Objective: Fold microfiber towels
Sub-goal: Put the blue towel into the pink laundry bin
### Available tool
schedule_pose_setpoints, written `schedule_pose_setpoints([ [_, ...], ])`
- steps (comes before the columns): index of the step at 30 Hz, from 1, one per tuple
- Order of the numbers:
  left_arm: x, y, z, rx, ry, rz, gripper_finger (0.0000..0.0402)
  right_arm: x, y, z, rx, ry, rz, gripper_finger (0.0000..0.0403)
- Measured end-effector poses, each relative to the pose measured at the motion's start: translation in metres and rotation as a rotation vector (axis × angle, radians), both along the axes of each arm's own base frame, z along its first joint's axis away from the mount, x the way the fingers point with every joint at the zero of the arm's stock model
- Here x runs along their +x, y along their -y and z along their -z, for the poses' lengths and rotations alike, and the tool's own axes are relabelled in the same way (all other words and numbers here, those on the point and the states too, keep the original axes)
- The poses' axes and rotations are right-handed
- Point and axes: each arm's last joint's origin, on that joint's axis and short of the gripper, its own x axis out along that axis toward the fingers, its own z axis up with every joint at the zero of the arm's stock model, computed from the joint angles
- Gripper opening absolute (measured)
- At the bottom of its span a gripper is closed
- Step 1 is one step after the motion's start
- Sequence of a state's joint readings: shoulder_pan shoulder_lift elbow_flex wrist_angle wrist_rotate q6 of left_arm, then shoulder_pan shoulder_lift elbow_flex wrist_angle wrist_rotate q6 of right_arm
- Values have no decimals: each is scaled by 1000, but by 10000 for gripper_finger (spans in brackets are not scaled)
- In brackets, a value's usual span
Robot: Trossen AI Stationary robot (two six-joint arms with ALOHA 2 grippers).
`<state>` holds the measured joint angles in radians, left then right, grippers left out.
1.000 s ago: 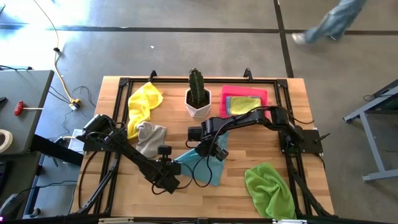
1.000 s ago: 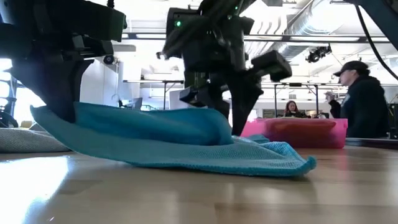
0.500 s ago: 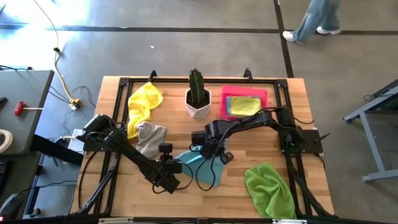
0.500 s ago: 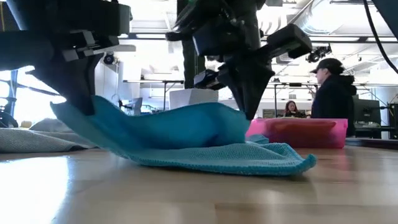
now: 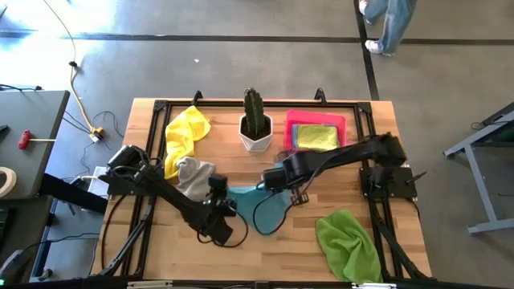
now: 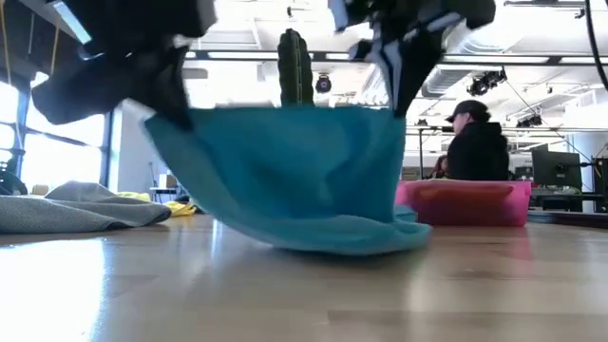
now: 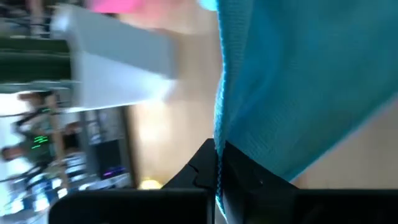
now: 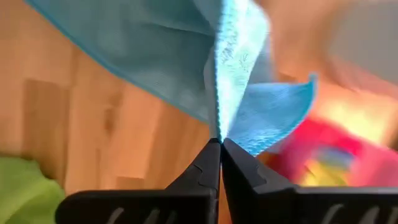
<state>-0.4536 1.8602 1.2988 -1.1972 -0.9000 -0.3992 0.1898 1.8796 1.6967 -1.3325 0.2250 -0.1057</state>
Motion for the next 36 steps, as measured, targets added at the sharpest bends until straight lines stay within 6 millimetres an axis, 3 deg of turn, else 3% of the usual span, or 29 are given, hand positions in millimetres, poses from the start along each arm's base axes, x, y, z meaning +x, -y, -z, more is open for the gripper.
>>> schedule_pose_setpoints([
  [7, 1, -24, -61, 180, 32, -16, 0, -41, 9, -57, -178, 217, 233, 0],
  [13, 5, -51, -111, 267, 82, -19, 0, -69, 24, -91, -285, 353, 278, 0],
  [18, 9, -70, -144, 280, 137, -61, 0, -83, 41, -109, -410, 428, 324, 0],
  [23, 11, -71, -151, 110, 162, -83, 0, -85, 39, -109, -319, 448, 387, 0],
  [27, 11, -54, -128, -168, 154, -118, 0, -77, 17, -89, -116, 412, 460, 0],
  [32, 10, -24, -84, -372, 147, -83, 0, -69, -22, -15, 27, 321, 472, 0],
  [36, 10, 1, -48, -529, 176, -2, 0, -74, -50, 42, 133, 379, 481, 0],
])
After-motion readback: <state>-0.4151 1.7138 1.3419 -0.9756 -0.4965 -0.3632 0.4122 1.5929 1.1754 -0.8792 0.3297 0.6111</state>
